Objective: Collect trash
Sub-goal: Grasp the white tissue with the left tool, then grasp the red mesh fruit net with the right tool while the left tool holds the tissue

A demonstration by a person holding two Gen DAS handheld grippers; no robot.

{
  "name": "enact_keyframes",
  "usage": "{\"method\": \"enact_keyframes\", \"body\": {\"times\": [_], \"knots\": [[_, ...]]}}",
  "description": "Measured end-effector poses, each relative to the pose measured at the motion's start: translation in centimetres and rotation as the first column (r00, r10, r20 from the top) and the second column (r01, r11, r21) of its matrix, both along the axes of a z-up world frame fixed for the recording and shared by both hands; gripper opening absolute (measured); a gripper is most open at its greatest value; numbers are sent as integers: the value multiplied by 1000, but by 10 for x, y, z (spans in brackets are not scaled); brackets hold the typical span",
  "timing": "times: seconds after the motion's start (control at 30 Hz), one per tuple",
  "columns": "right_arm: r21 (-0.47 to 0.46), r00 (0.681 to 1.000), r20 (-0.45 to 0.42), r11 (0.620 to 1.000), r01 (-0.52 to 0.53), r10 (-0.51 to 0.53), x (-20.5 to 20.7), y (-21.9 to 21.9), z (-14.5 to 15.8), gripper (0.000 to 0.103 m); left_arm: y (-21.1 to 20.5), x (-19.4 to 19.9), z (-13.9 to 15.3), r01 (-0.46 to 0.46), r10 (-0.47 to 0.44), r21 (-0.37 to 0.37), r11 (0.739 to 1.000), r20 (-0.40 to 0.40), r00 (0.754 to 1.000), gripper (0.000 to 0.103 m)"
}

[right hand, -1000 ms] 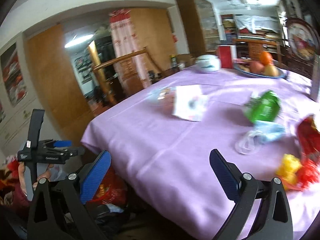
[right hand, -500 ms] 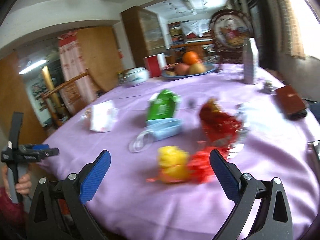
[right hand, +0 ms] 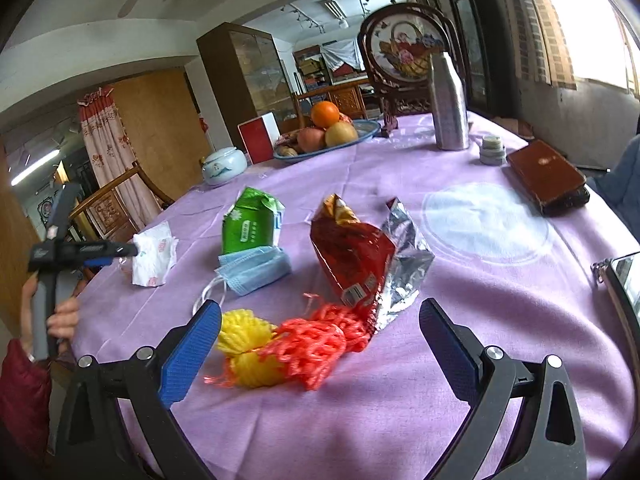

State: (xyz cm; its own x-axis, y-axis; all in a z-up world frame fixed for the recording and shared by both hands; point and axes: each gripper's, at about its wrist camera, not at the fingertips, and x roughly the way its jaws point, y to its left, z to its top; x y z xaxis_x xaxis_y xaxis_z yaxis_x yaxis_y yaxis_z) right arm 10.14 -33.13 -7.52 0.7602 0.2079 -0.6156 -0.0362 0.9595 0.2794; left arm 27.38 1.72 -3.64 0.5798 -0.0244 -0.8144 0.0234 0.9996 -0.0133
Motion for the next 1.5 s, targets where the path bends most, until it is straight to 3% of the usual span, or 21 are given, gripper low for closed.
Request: {"method": "enact_keyframes", "body": {"times": [0.13,0.17,0.2,0.3,0.4,0.5,0.63,0.7,0.8,0.9,1.07,1.17,1.23,1.3,1.37,1.4,1.5], "knots": [[46,999,-21,999,-27,28,3,-3,-5,97,-10,26,-20,-13,13,1,1000,-60,998,96],[54,999,-20,998,-33,34,3,-3,-5,97,-11,26,-20,-10,9,-14,1000,-56,998,89],[60,999,-20,998,-37,38,2,-3,-5,97,-14,24,-19,7,-9,-34,999,-42,999,74],[85,999,-21,995,-46,48,2,-5,-6,97,-29,5,-14,94,-94,-53,994,7,996,40],[100,998,-21,994,-52,54,3,-6,-6,97,-43,-19,-9,199,-197,-82,977,34,980,28],[103,998,-21,994,-48,51,3,-6,-6,97,-52,-35,-9,262,-259,-99,960,41,965,28],[79,999,-21,996,-43,45,3,-4,-6,97,-59,-38,-19,271,-270,-58,961,23,963,31],[58,999,-18,997,-48,49,3,-1,-5,97,-58,-39,-23,250,-249,-20,968,14,968,50],[47,998,-14,997,-58,59,2,2,-4,97,-52,-37,-20,224,-222,-34,974,36,974,79],[62,998,-15,996,-65,66,2,1,-4,97,-46,-36,-15,199,-197,-36,979,56,979,91],[104,998,-16,992,-65,67,2,-5,-5,97,-47,-9,-31,181,-185,-74,981,-60,981,93],[97,998,-19,994,-53,55,2,-5,-5,97,-52,-2,-33,184,-189,-67,981,-70,980,92],[77,999,-20,996,-49,50,1,-3,-5,97,-56,-5,-30,217,-220,-74,973,-45,974,76],[58,998,-27,997,-55,57,0,3,-5,97,-60,-10,-32,250,-254,-84,965,-43,966,35],[51,996,-36,996,-77,79,-1,10,-6,97,-62,-16,-30,272,-274,-85,959,-17,962,17],[46,995,-42,995,-91,93,-1,15,-6,97,-61,-21,-27,287,-288,-98,953,5,958,13],[20,989,-60,990,-136,137,2,32,-6,97,-57,-33,-18,304,-297,-110,946,77,952,13]]}}
